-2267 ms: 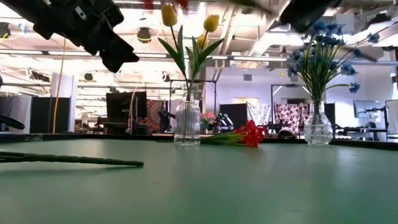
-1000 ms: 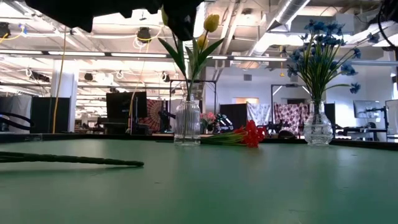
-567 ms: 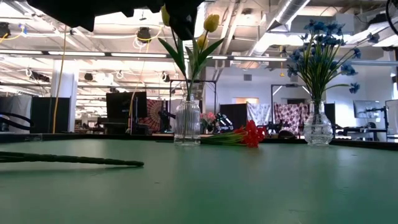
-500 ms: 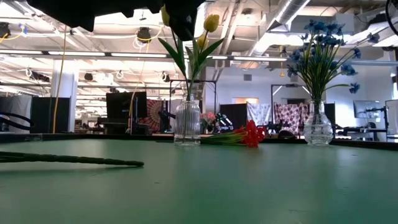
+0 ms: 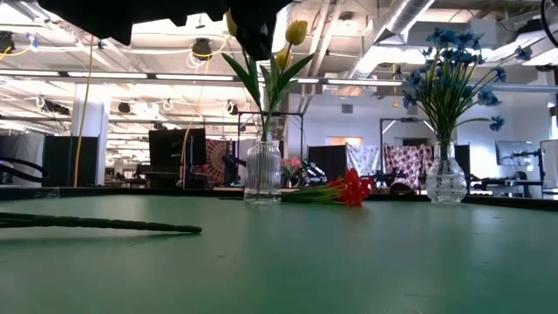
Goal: Sort flowers into vase by color
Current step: Put the center red flowers into the yellow vase
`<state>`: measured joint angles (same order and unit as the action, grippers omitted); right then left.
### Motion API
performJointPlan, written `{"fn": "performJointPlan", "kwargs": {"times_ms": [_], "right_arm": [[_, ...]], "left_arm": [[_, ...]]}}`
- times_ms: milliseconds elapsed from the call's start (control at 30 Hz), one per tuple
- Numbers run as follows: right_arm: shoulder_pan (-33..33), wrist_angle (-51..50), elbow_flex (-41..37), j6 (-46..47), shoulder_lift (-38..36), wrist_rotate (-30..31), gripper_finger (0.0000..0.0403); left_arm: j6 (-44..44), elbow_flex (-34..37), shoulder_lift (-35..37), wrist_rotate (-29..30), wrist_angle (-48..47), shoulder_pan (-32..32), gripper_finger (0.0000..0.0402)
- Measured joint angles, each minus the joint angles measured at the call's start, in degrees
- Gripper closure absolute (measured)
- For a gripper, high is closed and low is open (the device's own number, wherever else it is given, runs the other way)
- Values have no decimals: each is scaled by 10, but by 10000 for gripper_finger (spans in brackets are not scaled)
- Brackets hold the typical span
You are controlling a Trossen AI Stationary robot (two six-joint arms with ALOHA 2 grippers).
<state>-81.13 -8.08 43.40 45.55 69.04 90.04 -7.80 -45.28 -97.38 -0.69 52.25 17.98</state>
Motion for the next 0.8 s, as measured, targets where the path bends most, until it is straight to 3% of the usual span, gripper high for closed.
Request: {"fn": "performJointPlan", "kwargs": {"times_ms": [567,800], "right_arm": [[2,-7,0,52,62,0,382],[2,-5,0,52,36,0,382]], "left_arm": [[-11,0,0,0,-6,0,272],[-11,0,0,0,-1,0,272]]}}
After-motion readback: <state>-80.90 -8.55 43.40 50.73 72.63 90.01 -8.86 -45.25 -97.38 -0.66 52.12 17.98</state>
